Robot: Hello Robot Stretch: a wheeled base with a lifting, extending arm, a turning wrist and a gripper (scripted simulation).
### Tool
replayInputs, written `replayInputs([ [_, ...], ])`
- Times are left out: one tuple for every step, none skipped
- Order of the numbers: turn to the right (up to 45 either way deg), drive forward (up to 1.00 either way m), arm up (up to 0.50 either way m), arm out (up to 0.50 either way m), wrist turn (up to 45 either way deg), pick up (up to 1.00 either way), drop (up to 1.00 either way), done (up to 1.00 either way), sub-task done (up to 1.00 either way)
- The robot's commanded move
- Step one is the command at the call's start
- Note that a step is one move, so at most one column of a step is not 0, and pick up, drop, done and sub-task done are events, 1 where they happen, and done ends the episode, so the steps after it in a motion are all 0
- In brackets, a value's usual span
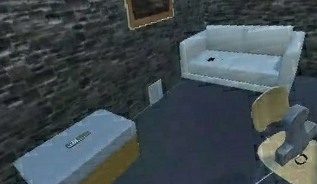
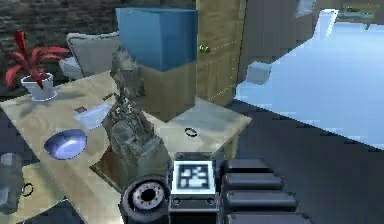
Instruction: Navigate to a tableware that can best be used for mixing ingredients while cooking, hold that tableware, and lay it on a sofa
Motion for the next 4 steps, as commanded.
replayInputs([
  [0.0, 1.0, 0.0, 0.0, 0.0, 0.0, 0.0, 0.0, 0.0],
  [9.0, 0.0, 0.0, 0.0, 0.0, 0.0, 0.0, 0.0, 0.0],
  [0.0, 0.25, 0.0, 0.0, 0.0, 0.0, 0.0, 0.0, 0.0],
  [24.0, 0.0, 0.0, 0.0, 0.0, 0.0, 0.0, 0.0, 0.0],
])
